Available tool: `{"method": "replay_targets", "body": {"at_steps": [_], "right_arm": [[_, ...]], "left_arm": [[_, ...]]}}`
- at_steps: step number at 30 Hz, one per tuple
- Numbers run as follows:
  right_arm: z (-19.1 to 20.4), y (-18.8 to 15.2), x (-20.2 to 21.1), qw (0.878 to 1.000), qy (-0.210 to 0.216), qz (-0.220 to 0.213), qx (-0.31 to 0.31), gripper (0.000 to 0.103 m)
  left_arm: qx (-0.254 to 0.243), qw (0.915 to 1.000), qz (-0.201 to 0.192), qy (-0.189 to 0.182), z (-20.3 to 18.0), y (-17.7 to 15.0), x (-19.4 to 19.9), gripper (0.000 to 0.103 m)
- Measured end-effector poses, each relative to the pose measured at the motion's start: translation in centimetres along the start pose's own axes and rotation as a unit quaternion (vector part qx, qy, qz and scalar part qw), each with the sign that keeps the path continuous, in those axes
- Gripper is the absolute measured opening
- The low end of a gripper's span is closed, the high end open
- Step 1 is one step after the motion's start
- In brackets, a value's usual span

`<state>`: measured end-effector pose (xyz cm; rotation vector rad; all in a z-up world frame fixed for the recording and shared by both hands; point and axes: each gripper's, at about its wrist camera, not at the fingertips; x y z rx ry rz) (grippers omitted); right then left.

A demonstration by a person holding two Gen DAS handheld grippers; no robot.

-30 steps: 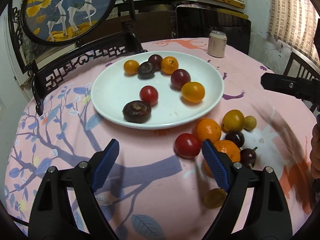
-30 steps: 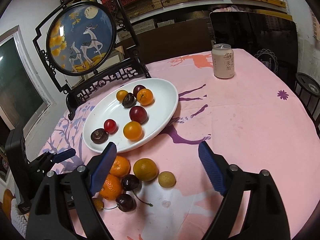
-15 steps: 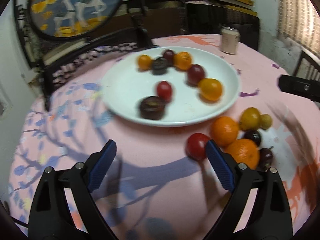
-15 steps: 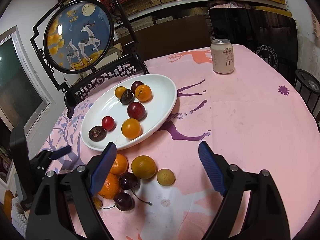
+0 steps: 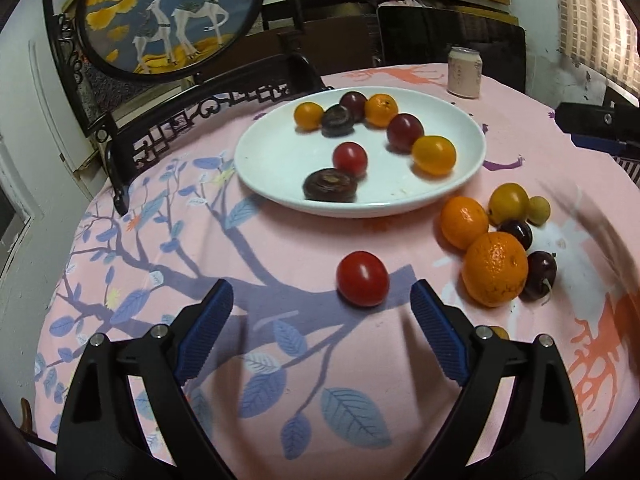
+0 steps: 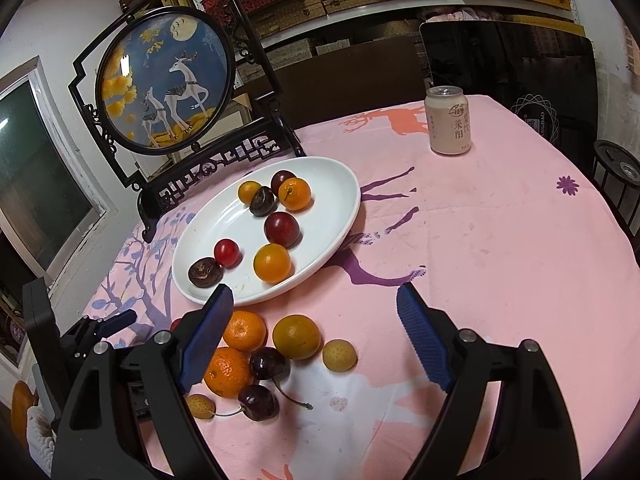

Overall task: Organize fruits
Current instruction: 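Grasp a red tomato with the left tool while the right tool moves toward a small yellow fruit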

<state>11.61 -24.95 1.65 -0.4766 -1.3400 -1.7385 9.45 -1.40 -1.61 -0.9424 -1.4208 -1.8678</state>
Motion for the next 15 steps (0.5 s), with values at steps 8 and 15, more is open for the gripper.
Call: {"method": "replay_targets", "body": {"at_steps": [8,15], "right_arm": [[-0.1,-0.1,-0.6,1.0,-0.002,0.011,-0.004,0.084],[-0.2,-0.2,-1.6,1.0,-0.01,0.03,-0.001,0.084]], "left_arm": [[-0.005,0.9997,-0.001,-0.026,-0.5,0.8,-0.5,0.082],[-0.037,0.9979,0.017,-0.051,-2.4,1.7,-2.0,0.045]]}}
Point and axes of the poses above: each gripper's, at about its wrist camera, not at the fingertips, and x roughly against the way its jaws point, z to its left, y to its top, and after that the axes turned 12 degrees about z, right-handed
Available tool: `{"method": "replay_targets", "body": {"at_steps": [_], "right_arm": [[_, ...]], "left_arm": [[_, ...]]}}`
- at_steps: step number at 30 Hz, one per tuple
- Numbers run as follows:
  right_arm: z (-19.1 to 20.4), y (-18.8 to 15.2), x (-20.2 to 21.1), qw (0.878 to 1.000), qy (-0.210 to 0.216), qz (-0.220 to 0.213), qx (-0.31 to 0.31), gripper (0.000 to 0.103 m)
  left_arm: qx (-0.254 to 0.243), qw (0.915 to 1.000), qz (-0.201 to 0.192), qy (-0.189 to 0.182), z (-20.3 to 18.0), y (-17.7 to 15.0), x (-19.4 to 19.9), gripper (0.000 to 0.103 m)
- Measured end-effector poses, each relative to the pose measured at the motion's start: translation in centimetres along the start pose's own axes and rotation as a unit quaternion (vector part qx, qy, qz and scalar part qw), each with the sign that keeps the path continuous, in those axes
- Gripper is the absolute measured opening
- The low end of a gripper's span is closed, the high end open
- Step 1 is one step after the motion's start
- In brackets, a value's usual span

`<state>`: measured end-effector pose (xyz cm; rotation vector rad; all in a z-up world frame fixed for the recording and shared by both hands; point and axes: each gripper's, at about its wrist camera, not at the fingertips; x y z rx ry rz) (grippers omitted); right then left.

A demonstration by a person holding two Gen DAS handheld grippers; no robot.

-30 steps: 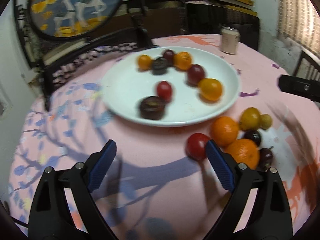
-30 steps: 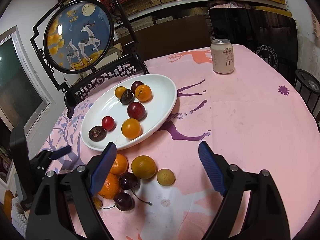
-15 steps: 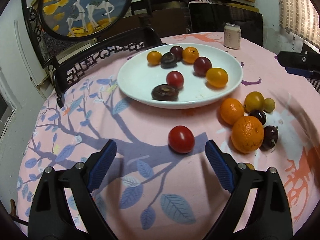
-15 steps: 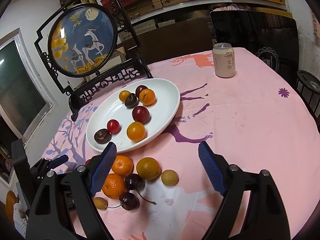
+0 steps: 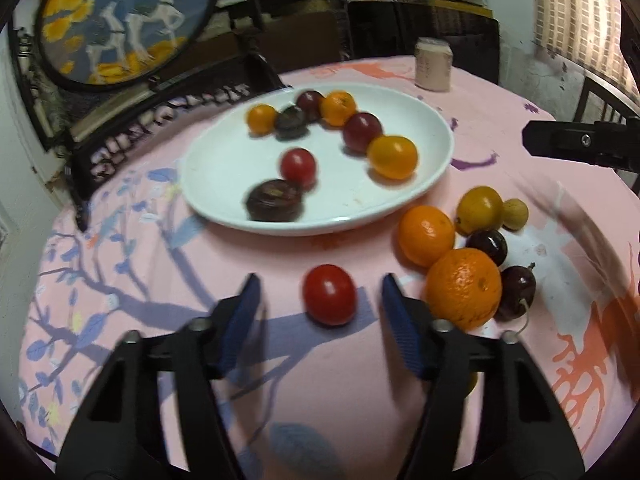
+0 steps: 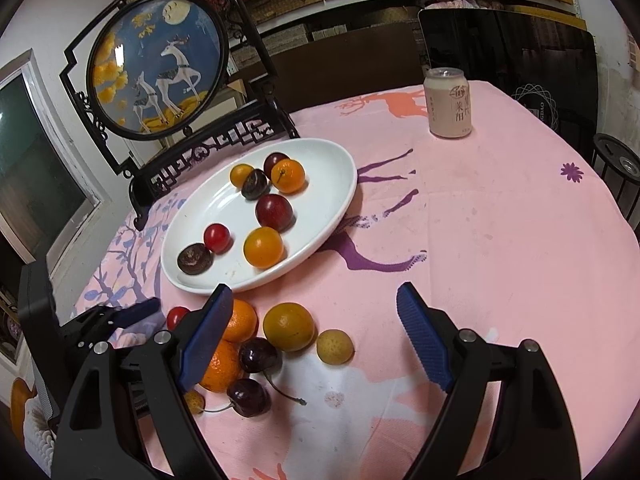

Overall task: Organize fruits
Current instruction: 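Grasp a red tomato with the left tool while the right tool moves toward a small yellow fruit, then carry the tomato plateward with the left tool while the right tool carries the yellow fruit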

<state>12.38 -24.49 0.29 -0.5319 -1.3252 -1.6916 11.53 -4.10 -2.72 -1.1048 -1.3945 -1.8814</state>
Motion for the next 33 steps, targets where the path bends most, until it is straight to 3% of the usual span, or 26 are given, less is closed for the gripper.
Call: {"method": "replay_targets", "body": {"at_steps": [2,6,16,33], "right_arm": [[-0.1,0.0,-0.3,1.0,-0.004,0.007,0.002,0.084],[-0.2,-0.1,-0.8,0.999,-0.004,0.033,0.012,0.084],[0.1,-2.1,-2.7,0.993,-0.066,0.067,0.07,0.048],[1.6,-2.8,-4.6,0.987,-0.097,0.066,0.113,0.025]], "left_arm": [[-0.001,0.9998,0.016,-0.013,0.0,0.1,-0.6,0.036],[0.018,0.9994,0.012,-0.026,0.9,-0.1,-0.3,0.033],[0.037,0.9991,0.006,-0.017,2.1,-0.4,0.3,0.033],[0.034,0.9992,0.019,-0.01,1.8,-0.5,-0.5,0.033]]}}
Point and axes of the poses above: each gripper's, at about its wrist camera, not at the fingertips, and x roughly against the way its jaws point, z to its left, y to its top, and after that the axes turned 12 degrees about z, right-handed
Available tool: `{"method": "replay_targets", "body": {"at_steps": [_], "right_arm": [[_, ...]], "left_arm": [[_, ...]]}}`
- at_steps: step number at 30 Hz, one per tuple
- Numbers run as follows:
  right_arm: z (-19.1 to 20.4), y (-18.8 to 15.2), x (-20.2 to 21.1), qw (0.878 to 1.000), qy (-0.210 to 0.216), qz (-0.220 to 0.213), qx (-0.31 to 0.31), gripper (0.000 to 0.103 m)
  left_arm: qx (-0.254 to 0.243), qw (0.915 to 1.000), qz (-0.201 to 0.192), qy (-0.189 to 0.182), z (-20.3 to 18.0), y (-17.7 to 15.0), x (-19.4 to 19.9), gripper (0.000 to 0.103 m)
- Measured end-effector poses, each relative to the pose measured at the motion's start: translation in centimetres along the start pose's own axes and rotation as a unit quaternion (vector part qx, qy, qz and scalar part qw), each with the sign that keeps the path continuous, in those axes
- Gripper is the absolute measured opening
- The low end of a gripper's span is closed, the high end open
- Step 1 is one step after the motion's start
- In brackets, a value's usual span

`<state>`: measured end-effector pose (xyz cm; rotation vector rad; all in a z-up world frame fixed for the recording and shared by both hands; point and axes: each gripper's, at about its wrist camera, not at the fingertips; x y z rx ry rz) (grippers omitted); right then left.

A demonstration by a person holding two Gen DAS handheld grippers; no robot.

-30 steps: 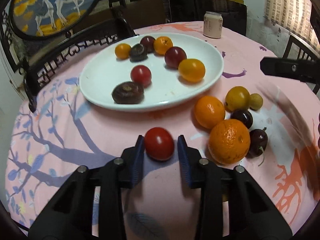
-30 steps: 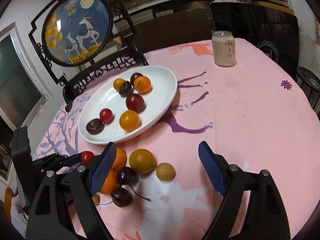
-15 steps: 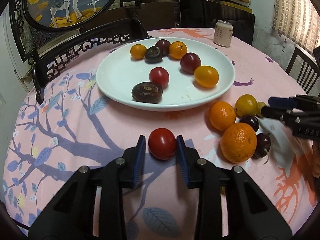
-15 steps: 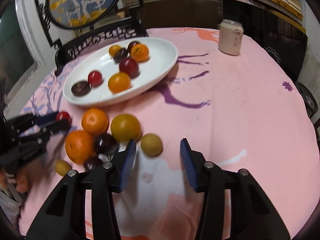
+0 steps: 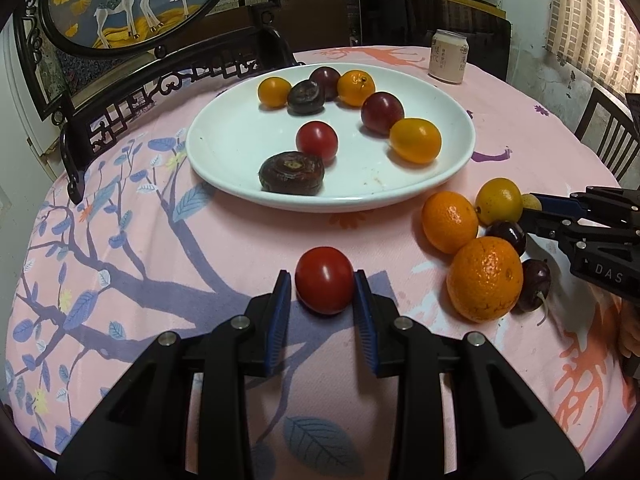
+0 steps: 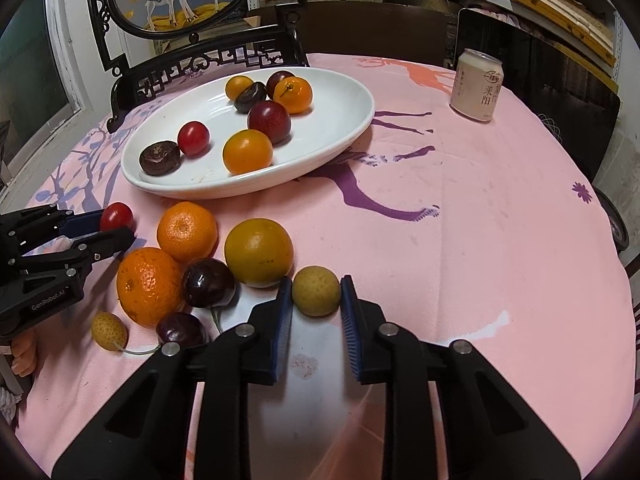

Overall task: Organize fruits
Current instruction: 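Carry the tomato plateward with the left tool while the right tool carries the yellow fruit, then open both tools over the plate and withdraw them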

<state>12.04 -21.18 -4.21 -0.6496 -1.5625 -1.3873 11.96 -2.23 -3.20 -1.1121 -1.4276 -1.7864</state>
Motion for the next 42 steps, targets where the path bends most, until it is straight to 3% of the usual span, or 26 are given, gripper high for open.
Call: {"method": "replay_targets", "body": {"at_steps": [6,10,13,18,22,28,29,31,32,36,42], "right_arm": [[-0.3,-0.2,0.7,1.0,-0.011,-0.012,-0.012,0.024],[-1.2,-0.5,3.7,0.998,0.003,-0.054,-0.031,0.024],[-2.0,-0.1,6.1,0.995,0.018,-0.089,-0.05,0.024],[-1.8,4.0,8.1,0.991,0.042,-0.115,-0.056,0.024],[0.7,7.7,6.8,0.992,0.028,-0.122,-0.025,0.024],[2.4,10.5,1.4,0.996,0.029,-0.081,-0.001,0.024],[2.2,10.7,0.5,0.997,0.026,-0.073,-0.002,0.029],[1.7,10.5,-0.2,0.997,0.028,-0.074,-0.003,0.049],[1.6,10.4,-0.1,0.996,0.027,-0.081,-0.003,0.053],[1.2,10.2,1.3,0.994,0.033,-0.102,-0.005,0.053],[1.4,9.3,3.4,0.992,0.046,-0.113,-0.012,0.053]], "left_arm": [[0.028,0.9993,-0.023,0.011,0.7,-0.3,1.3,0.029],[0.06,0.9971,-0.047,0.006,2.3,-0.1,3.3,0.029],[0.077,0.995,-0.063,0.005,3.5,1.4,4.8,0.029],[0.095,0.9922,-0.081,0.003,4.6,5.4,5.9,0.029],[0.104,0.9909,-0.085,0.003,5.0,8.3,4.7,0.029],[0.112,0.9924,-0.048,0.016,5.6,10.1,-0.1,0.029],[0.11,0.9929,-0.042,0.016,5.7,10.2,-0.8,0.03],[0.106,0.9936,-0.034,0.021,5.7,10.2,-1.6,0.038],[0.108,0.9934,-0.034,0.02,5.7,10.1,-1.8,0.045],[0.105,0.9935,-0.042,0.012,5.6,9.9,-1.2,0.047],[0.086,0.9943,-0.056,0.029,4.3,8.3,0.4,0.055]]}}
Point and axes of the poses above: each gripper's, at about its wrist camera, not at the fingertips, and x roughly against the way its jaws point, z to its left, y to its top, and after that the axes turned 12 degrees about z, right-handed
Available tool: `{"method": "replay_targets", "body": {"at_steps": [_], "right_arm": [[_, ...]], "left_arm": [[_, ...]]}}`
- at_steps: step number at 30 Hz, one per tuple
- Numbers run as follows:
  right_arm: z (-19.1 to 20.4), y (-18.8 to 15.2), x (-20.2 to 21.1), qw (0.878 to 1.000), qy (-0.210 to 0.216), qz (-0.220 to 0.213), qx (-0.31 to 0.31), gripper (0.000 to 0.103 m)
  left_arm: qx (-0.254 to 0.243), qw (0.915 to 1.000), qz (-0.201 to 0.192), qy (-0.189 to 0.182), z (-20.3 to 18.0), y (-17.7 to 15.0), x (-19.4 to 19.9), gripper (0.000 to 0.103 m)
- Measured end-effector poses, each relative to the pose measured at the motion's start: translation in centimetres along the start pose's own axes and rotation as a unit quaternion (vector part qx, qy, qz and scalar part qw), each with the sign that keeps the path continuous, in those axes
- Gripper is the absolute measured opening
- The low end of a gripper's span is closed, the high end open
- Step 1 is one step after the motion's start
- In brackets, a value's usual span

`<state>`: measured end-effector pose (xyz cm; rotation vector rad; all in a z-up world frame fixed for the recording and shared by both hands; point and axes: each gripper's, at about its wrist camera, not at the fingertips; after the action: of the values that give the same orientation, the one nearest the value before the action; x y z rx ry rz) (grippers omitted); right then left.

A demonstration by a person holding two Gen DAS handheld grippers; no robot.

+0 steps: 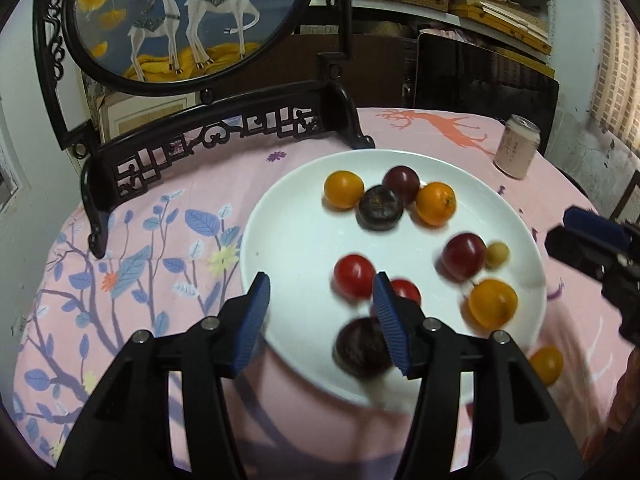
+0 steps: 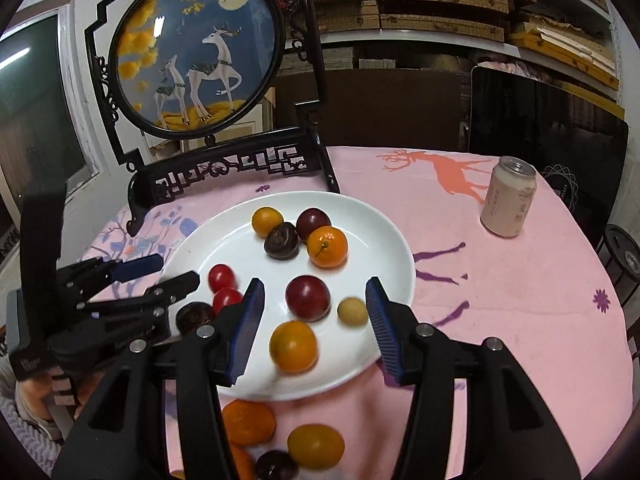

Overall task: Organize fruits
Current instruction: 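Open both tools over the plate and withdraw them, then grasp a small yellow fruit with the left tool while the right tool approaches a dark cherry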

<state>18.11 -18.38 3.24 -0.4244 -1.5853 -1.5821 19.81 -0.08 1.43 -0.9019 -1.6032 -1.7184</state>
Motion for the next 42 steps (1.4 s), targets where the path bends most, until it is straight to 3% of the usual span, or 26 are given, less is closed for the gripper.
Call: {"method": "replay_targets", "body": {"at_steps": [13,20,40,42], "right_arm": [[-0.3,-5.8,3.2,0.999,0.01,0.014,-0.03,0.054],[-0.2,-9.6,4.1,0.999,0.008,0.03,-0.035,0.065],[2.0,-11.4,1.4,0.996,0.003,0.088,0.014,0.066],[1.9,-11.5,1.3,0.996,-0.005,0.087,0.016,0.074]], "left_arm": [[0.003,0.9987,-0.03,0.042,-0.2,-6.4,5.1,0.077],[0.021,0.9978,-0.036,0.05,0.4,-8.8,6.9,0.087],[0.033,0.998,-0.02,0.05,1.0,-9.5,7.1,0.098],[0.031,0.9982,-0.017,0.049,0.9,-9.6,7.1,0.098]]}}
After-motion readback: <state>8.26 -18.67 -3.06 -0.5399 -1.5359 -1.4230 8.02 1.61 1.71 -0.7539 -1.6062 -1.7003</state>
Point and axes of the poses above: each gripper's, at about its wrist camera, not at the fingertips, and x roughly against the way its jaws point, z to its left, y to its top, and after that the axes turned 12 degrees about z, right-handed
